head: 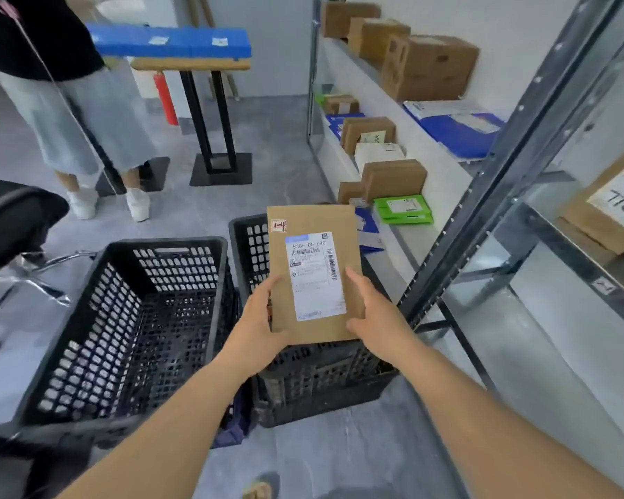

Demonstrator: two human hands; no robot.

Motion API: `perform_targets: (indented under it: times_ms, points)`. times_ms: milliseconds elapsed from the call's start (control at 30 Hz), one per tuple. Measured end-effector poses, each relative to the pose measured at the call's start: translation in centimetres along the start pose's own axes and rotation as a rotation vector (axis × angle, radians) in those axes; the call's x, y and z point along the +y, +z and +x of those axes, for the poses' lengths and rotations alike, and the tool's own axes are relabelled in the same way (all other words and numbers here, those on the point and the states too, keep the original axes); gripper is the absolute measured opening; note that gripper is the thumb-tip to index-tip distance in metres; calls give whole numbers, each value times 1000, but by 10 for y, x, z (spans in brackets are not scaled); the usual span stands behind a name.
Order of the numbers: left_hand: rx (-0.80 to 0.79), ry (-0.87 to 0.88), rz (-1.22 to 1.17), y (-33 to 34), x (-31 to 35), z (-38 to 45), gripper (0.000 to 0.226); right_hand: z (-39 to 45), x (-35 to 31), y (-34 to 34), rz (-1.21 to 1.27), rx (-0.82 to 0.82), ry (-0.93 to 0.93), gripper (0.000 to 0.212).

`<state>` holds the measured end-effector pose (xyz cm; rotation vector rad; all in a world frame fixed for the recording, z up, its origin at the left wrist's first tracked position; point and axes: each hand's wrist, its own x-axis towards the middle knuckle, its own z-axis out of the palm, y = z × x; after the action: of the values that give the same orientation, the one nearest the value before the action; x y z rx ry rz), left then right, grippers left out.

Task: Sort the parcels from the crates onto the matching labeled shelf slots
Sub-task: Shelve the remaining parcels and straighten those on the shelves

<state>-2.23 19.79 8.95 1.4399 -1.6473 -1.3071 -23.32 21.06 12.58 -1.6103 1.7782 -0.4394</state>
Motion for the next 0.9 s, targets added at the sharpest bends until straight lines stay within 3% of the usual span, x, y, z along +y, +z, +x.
perform_targets:
  times_ms: [300,567,767,900]
  points:
    - [-90,-132,-18,2,-76,100,94,104,28,51,-19,-57,122,82]
    - [-178,-252,41,15,-148,138,94,149,62,100,-54,-134,221,80]
    - [-266,-134,318,25,-146,144,67,153,71,114,-133,-104,246,57]
    - [-201,-142,476,14,-128,141,59,138,68,98,-208,-24,289,45]
